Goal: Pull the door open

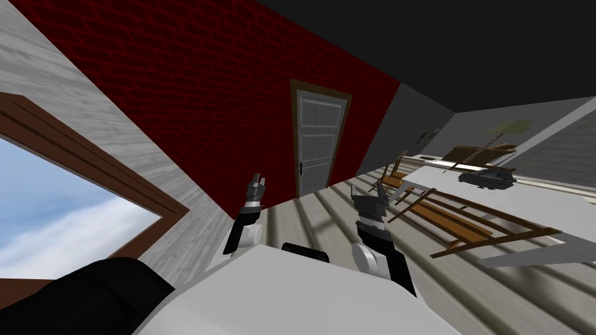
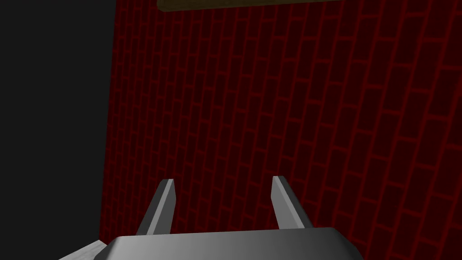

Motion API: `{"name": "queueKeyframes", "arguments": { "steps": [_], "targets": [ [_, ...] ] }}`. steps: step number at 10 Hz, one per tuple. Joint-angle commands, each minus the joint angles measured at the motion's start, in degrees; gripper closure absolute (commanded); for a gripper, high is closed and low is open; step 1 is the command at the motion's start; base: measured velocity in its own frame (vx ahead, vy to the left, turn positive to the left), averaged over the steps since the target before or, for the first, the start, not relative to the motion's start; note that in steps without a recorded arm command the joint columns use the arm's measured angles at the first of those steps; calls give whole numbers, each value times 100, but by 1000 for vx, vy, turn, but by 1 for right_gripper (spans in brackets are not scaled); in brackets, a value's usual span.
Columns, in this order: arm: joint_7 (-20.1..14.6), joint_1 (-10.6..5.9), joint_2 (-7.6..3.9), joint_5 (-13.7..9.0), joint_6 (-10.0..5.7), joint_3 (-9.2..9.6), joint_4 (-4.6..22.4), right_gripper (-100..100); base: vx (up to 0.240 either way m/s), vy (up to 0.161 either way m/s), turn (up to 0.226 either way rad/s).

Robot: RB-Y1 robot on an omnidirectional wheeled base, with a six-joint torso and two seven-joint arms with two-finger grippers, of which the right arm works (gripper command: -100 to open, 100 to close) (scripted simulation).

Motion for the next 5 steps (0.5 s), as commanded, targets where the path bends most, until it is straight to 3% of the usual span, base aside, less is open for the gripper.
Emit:
{"name": "queueKeyframes", "arguments": {
  "steps": [1, 5],
  "targets": [
    [-177, -103, -64, -104, -47, 36, 218, -100, 94, 24, 83],
    [-597, -218, -227, -351, -200, 175, 669, -100, 92, 10, 126]
  ]
}}
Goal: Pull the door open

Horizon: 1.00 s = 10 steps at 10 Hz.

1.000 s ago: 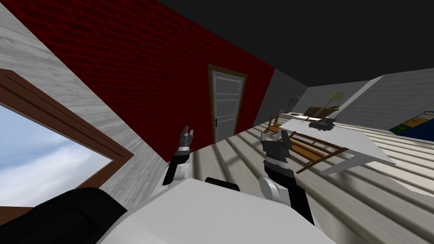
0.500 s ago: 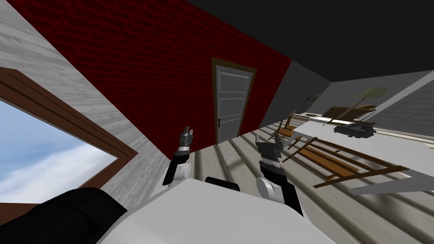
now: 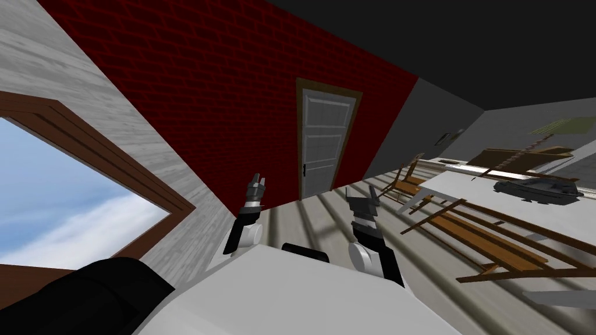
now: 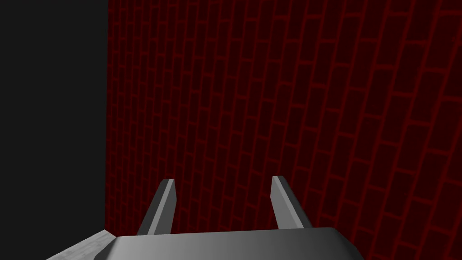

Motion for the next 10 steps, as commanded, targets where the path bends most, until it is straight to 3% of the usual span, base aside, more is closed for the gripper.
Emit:
{"name": "queueKeyframes", "arguments": {
  "steps": [1, 10],
  "targets": [
    [-195, -71, -65, -113, -46, 52, 195, -100, 81, 26, 132],
    [-1322, -381, -465, -777, -457, 426, 1409, -100, 104, 1, 145]
  ]
}}
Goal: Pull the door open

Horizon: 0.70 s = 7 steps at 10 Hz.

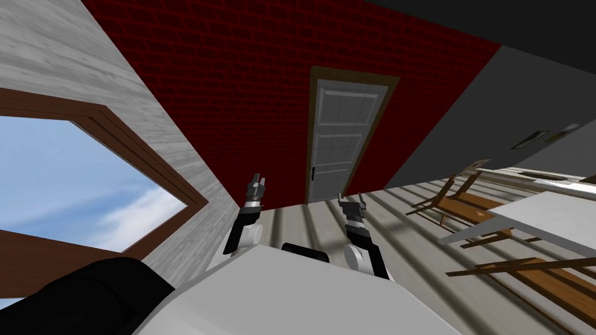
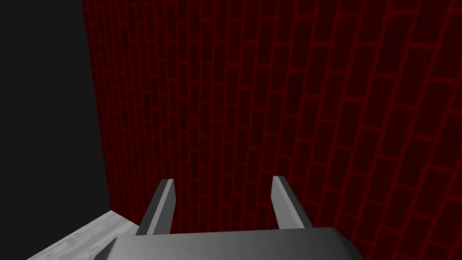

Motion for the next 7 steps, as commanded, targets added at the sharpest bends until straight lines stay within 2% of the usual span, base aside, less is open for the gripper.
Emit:
{"name": "queueKeyframes", "arguments": {
  "steps": [1, 7],
  "targets": [
    [-227, -47, -69, -124, -88, 83, 229, -100, 101, -8, 139],
    [-1046, -272, -341, -607, -387, 355, 1104, -100, 101, -8, 160]
  ]
}}
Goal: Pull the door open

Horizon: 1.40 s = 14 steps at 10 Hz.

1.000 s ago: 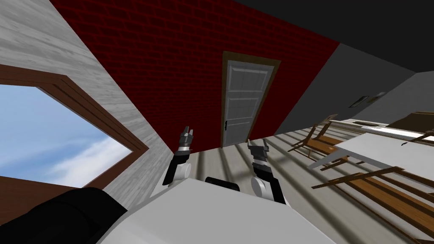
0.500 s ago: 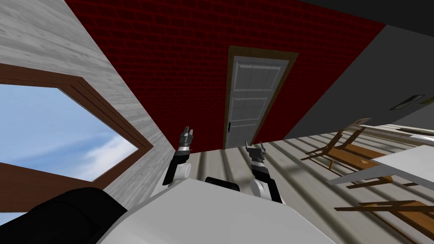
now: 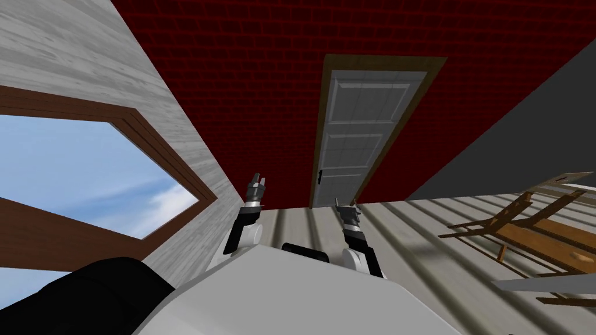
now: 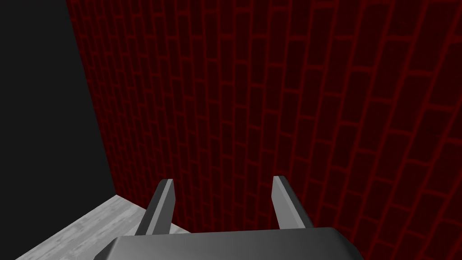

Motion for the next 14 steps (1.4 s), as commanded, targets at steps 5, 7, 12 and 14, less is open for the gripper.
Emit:
{"name": "queueKeyframes", "arguments": {
  "steps": [5, 7, 12, 14],
  "targets": [
    [-662, -232, -211, -383, -240, 196, 751, -100, 75, -15, 126],
    [-929, -306, -296, -541, -338, 285, 1039, -100, 115, -27, 154],
    [-1329, -416, -423, -776, -483, 418, 1469, -100, 72, -13, 99],
    [-1579, -485, -501, -924, -575, 501, 1739, -100, 71, -26, 108]
  ]
}}
